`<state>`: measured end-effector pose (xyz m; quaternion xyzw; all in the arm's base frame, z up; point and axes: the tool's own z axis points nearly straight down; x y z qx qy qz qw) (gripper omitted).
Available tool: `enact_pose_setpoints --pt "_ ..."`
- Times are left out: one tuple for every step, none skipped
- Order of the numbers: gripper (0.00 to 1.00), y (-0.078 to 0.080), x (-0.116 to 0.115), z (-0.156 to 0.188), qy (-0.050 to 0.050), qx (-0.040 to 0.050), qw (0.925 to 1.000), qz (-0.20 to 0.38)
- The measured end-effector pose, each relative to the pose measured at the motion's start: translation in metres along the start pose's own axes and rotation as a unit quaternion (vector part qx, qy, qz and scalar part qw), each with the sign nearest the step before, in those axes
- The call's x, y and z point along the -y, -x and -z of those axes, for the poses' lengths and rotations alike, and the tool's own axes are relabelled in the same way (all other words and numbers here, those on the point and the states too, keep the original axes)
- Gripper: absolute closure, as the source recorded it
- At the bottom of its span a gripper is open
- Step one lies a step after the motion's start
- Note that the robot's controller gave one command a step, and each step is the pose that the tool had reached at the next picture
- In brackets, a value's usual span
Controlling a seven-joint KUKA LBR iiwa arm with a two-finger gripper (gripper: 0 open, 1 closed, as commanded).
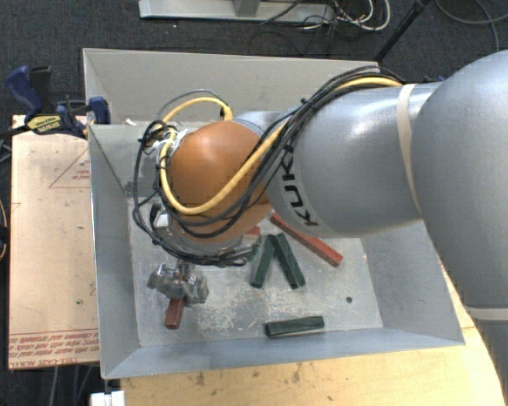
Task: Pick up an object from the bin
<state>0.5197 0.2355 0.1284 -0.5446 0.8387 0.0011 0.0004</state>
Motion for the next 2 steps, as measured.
enact_pose_setpoints --pt "1.00 0.000 0.000 0.015 0.000 -0.0004 1.0000 0.000" --pt "1.00 0.000 0.000 0.027 -0.001 0.0010 1.0000 0.000"
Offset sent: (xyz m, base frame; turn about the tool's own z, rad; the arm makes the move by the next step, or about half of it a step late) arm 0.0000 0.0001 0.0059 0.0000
